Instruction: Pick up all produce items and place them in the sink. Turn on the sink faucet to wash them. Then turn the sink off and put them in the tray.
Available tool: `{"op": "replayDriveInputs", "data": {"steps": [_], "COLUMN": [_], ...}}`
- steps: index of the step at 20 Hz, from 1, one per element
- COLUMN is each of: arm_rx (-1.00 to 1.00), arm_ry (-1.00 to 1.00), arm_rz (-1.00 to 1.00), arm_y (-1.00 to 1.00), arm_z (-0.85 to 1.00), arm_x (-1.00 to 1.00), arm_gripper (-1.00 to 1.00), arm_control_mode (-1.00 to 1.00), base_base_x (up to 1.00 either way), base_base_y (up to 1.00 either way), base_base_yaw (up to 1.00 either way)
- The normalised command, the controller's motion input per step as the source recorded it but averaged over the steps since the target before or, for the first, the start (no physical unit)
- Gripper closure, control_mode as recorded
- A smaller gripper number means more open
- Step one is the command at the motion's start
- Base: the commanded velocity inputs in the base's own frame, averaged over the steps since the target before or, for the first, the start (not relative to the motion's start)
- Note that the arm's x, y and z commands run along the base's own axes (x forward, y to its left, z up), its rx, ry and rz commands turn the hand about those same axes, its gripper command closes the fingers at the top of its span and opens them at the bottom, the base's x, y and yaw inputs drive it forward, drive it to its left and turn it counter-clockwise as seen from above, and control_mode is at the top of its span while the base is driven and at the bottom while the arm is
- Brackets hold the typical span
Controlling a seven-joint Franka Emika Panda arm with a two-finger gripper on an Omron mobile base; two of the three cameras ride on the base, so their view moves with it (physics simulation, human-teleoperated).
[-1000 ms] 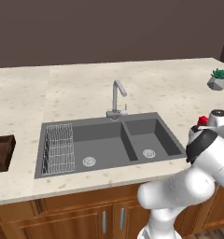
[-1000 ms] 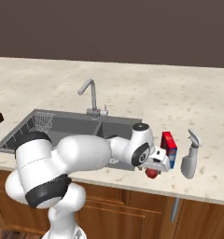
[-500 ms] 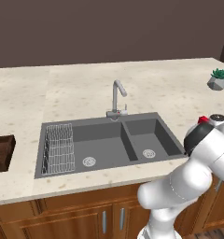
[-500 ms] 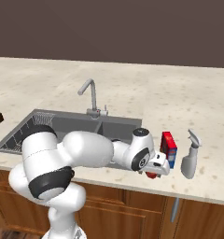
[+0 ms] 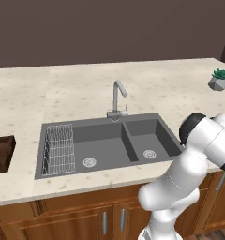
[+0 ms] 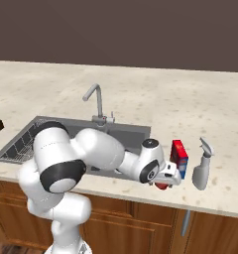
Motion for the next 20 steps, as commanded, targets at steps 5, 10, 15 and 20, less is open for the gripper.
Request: {"op": "replayDriveInputs", "data": {"steps": [5,10,15,20], "arm_rx": [0.00,0.00,0.03,0.02], "arm_ry": [0.00,0.00,0.00,-0.04], "arm_rz": [0.04,0.02,0.00,0.00], "arm_y": [-0.12,0.00,0.00,0.43], "arm_z": [-0.15,-0.13,0.00,0.51], "arm_x": [0.19,-0.02,-0.54,-0.69], "arm_gripper": [-1.00,1.00,1.00,1.00], "arm_control_mode": [-1.00,-1.00,-1.00,-1.00], "base_base_x": [0.00,0.00,0.00,0.00], "base_base_y": [0.00,0.00,0.00,0.00], "base_base_yaw": [0.00,0.00,0.00,0.00]}}
